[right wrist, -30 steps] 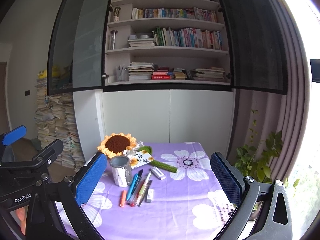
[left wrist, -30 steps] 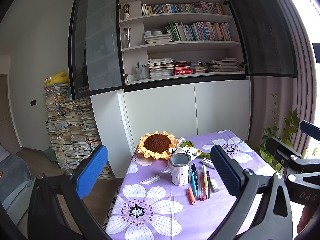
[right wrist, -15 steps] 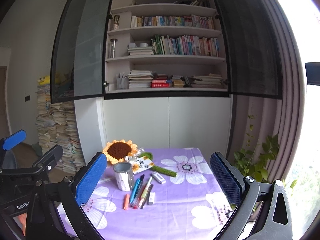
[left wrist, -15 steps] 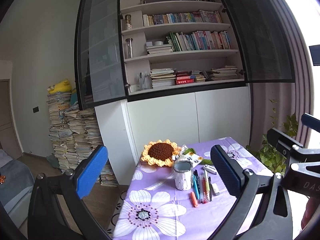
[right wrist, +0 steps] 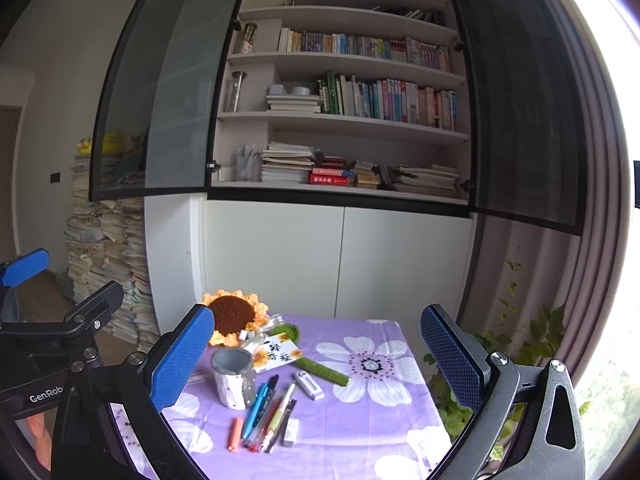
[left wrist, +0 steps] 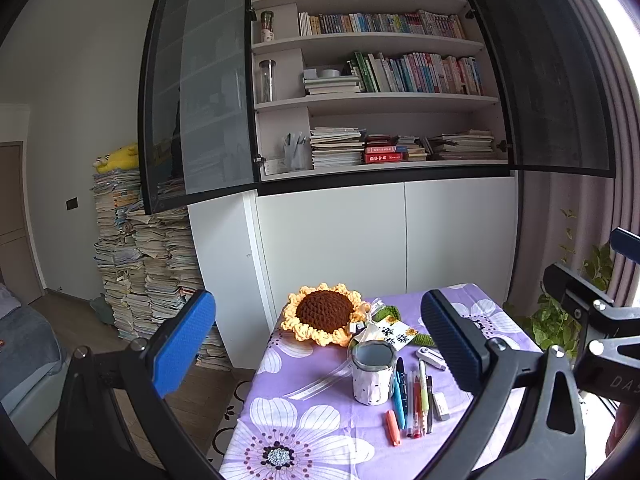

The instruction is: Organize stationery

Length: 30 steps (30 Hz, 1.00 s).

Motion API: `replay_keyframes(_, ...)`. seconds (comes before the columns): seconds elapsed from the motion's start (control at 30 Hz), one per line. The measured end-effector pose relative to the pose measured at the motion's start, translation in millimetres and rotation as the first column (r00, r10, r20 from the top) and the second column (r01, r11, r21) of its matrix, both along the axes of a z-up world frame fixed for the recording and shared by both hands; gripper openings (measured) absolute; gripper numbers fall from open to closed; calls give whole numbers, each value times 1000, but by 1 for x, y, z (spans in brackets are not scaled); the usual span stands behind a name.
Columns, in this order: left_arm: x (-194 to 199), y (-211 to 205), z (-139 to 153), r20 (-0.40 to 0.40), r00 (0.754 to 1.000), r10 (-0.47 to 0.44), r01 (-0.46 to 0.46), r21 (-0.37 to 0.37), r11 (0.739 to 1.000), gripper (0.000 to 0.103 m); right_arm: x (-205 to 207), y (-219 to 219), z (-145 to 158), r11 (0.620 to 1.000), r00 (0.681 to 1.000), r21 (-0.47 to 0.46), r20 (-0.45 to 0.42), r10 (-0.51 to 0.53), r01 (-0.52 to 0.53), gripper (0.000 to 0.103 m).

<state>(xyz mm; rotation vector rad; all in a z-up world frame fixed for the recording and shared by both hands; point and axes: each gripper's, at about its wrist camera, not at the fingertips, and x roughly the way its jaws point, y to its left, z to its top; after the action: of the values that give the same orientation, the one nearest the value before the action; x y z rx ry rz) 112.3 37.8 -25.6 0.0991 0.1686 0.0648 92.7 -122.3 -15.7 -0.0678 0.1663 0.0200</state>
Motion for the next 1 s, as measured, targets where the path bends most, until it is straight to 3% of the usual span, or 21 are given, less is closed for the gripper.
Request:
replay_keyframes(0.17,22,-7,-8,-33,999,-10,11,17,1000,102,22,-11,0,1000,999,8,-35,-8,8,103)
replay_keyframes(0.3,58,-8,-47,-167,986,-25,33,48,998,102,44,-21,-16,1000,995,2,-100,-21,21,103)
replay_keyframes(0.47,110,-8,-105,-376,922,-94,102,2,995,102,96,-39,-60,998,954,45,-298,-28,43,103)
replay_keyframes(0.57,135,-10,-126,-442,892,-92,103,0,995,102,128,-46,-87,996,918,48,-394,-50,75,103)
replay_keyframes(0.73,170,-14,-145,-496,862,-107,112,-19,993,102,168,-53,-119,995,869,51,-493,-47,83,103)
replay_keyframes(1.0,211,-20,-171,-543,830,-123,124,-36,992,102,215,-65,-152,990,815,78,-578,-50,116,103)
